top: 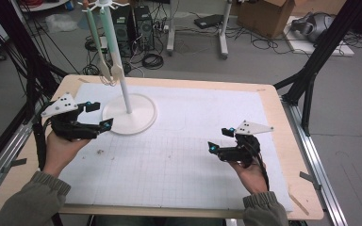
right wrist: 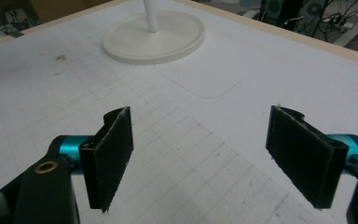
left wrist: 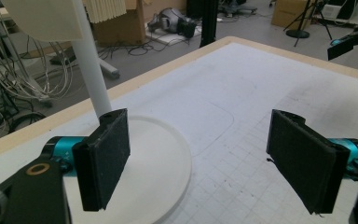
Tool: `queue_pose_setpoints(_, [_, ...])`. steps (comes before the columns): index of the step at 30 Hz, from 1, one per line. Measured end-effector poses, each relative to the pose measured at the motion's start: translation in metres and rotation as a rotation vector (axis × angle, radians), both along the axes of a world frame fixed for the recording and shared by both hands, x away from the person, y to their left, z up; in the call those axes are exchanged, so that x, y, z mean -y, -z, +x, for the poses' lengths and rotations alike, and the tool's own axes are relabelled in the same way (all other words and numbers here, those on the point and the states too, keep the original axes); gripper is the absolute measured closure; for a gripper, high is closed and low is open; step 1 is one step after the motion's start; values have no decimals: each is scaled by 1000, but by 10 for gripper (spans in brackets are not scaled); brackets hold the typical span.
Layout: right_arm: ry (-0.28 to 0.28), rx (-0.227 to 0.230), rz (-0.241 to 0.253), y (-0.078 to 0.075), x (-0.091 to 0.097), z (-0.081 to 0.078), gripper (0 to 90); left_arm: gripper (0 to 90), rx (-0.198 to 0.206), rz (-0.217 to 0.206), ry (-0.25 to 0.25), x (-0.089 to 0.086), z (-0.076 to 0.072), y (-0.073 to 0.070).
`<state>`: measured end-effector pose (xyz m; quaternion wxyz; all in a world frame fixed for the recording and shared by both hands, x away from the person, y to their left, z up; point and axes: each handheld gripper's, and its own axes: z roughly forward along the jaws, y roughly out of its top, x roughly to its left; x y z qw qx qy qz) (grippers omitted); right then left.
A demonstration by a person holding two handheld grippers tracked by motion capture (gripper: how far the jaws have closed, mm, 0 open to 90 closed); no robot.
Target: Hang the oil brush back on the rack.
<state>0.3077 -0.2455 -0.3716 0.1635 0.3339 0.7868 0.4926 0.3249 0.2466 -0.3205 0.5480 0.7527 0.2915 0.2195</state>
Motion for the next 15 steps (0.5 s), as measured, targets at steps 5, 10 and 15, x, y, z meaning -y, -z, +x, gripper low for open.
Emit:
queue_pose_setpoints(5, [2,-1,1,2,1,0,218,214,0,5,3,3,-4,5])
queue_pose_setpoints(10, [0,4,-6,2,0,-2,217,213,-8,10,7,6,-8,15])
queue_pose_setpoints(15, [5,-3,-3,3,2,-4,216,211,-21,15,5,6,-12,27])
